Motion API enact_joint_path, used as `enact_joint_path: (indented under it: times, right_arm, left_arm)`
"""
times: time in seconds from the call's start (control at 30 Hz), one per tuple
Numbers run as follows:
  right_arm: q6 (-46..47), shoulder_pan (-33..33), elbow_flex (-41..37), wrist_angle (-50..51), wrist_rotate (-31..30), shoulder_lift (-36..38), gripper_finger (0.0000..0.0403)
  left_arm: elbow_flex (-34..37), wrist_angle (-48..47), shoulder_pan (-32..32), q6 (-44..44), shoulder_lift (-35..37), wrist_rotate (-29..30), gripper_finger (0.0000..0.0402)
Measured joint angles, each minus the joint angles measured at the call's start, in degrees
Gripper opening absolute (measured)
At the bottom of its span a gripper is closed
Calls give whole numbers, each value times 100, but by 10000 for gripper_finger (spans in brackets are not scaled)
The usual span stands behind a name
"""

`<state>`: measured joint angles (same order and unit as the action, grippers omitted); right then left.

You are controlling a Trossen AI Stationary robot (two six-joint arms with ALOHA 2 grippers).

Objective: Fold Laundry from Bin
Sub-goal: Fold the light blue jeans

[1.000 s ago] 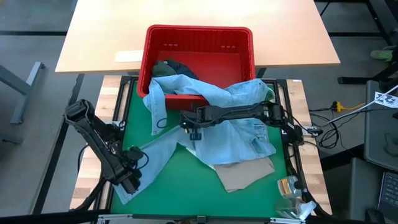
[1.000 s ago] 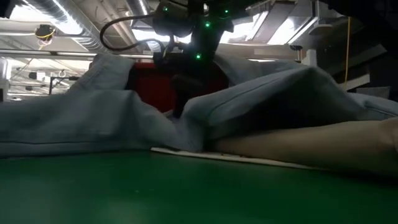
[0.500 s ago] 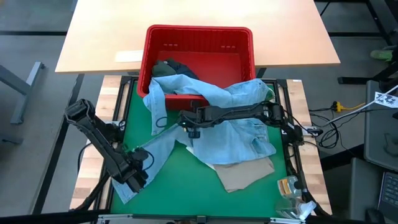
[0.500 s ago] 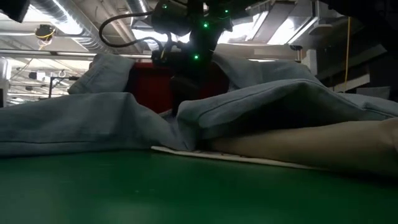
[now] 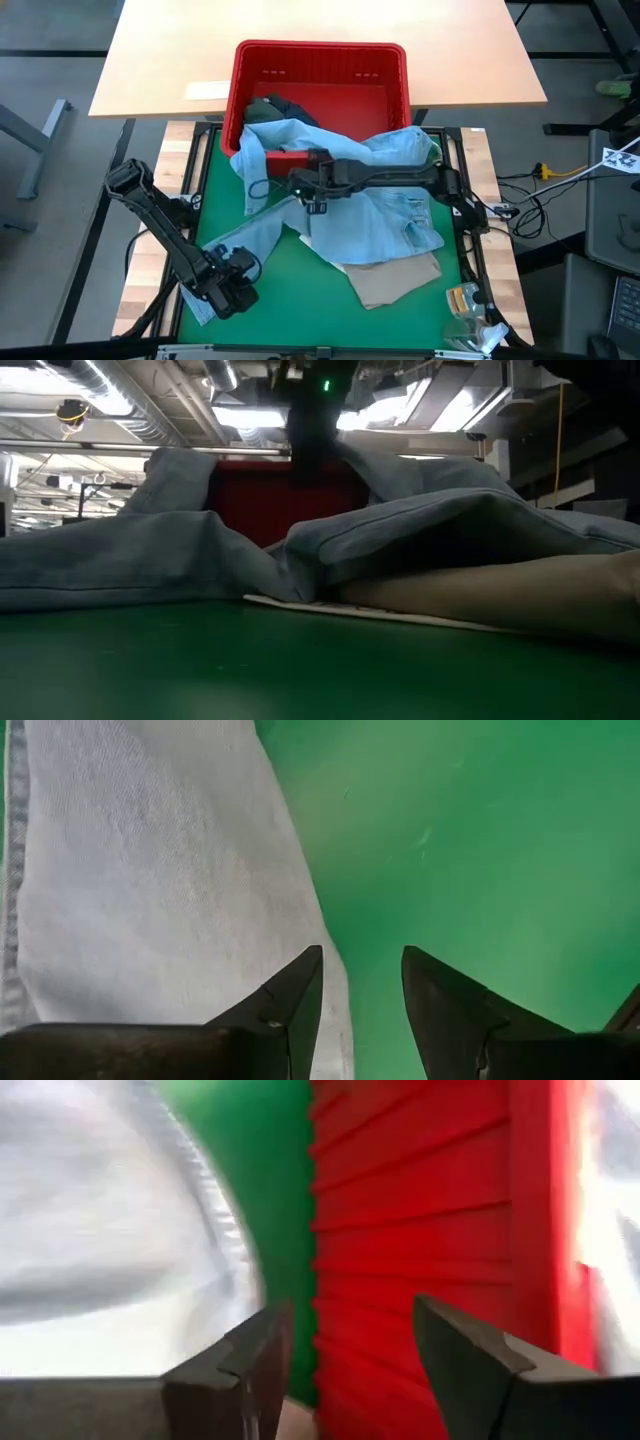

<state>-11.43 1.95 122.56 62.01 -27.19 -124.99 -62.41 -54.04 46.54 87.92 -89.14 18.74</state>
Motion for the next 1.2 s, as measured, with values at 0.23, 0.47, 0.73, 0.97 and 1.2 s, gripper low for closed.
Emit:
enact_joint_path:
  times: [0.23, 0.47, 0.73, 0.97, 1.2]
  right_arm:
    - [236, 765, 826, 1613, 131, 35, 203]
    - [954, 1685, 825, 2819, 242, 35, 202]
    - [1428, 2621, 382, 2800, 350, 680, 202]
    - [2637, 3081, -1241, 2808, -383, 1716, 202]
    - [3648, 3102, -3249, 2642, -624, 2710, 202]
  left_arm:
    - [0, 36, 2, 2, -2, 31, 129]
    - [0, 77, 2, 4, -2, 33, 129]
    - [0, 138, 13, 20, -103, 213, 129]
    - [0, 248, 31, 22, -603, 328, 129]
    - [0, 275, 24, 22, -968, 317, 129]
